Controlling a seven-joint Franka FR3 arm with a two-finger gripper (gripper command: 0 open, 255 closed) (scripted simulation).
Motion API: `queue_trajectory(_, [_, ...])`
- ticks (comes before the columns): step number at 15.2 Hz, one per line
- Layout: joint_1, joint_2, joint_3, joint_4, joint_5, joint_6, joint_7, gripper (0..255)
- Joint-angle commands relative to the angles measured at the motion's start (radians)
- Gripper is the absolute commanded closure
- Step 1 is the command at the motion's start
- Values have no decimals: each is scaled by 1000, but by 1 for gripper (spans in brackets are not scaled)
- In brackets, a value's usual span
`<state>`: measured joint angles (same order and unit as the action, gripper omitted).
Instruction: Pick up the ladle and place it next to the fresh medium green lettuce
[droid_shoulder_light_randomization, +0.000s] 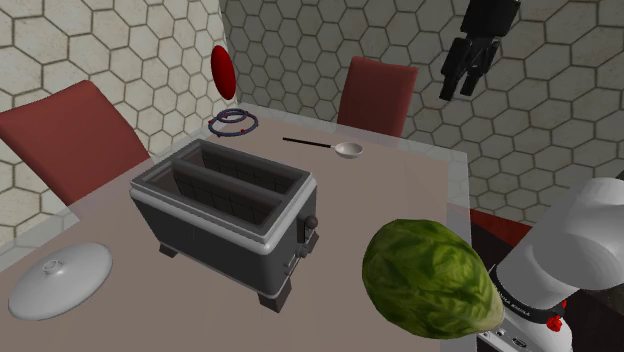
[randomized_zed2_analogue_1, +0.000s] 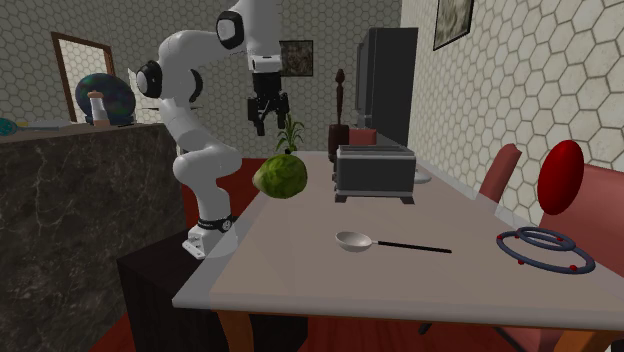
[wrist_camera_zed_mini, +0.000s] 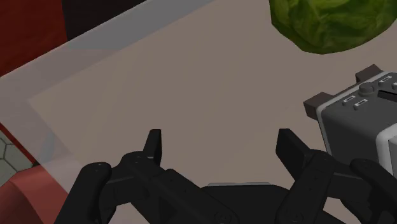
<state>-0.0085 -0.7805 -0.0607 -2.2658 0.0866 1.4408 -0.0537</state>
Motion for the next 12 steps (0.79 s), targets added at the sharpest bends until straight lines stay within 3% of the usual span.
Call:
queue_trajectory(1, [0,0,0,0,0,0,0,0])
queue_trajectory(12, [51,299,-36,-23,-2,354,-171,0])
